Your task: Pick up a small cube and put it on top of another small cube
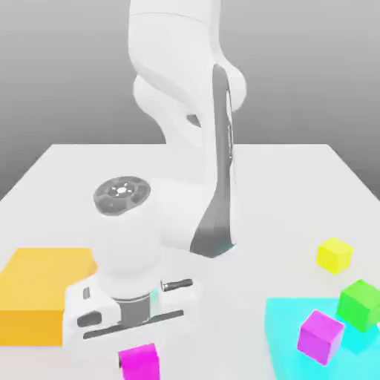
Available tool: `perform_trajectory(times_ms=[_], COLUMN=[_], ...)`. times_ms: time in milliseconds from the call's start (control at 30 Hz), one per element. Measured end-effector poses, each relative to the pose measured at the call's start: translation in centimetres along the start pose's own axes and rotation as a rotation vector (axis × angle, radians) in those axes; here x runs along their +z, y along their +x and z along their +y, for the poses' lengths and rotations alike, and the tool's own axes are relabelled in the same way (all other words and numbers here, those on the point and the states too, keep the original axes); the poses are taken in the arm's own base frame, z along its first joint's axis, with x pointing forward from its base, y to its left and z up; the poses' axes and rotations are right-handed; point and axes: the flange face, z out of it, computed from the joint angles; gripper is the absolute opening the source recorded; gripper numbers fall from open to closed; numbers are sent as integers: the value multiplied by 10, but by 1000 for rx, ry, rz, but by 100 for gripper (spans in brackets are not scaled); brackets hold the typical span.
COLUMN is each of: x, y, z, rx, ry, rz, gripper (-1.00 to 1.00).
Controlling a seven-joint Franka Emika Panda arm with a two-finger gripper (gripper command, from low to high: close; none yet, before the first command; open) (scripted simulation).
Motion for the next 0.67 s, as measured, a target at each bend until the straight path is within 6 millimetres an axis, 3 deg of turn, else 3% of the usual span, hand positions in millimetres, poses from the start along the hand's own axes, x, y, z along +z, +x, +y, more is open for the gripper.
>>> perform_trajectory(times_ms=[133,167,300,433,467,533,567,667], x=[-45,-57,-99,-141,-142,-123,-113,-113], y=[0,-2,-30,-80,-95,-112,-115,-115], z=[0,-8,-106,-193,-215,-238,-242,-242], rx=[-1,-28,-370,-713,-802,-904,-921,-921], ry=[0,4,21,15,10,4,2,2], rz=[0,-2,-14,-11,-8,-3,-2,-2], gripper=[-100,-100,-100,-100,-100,-100,100,100])
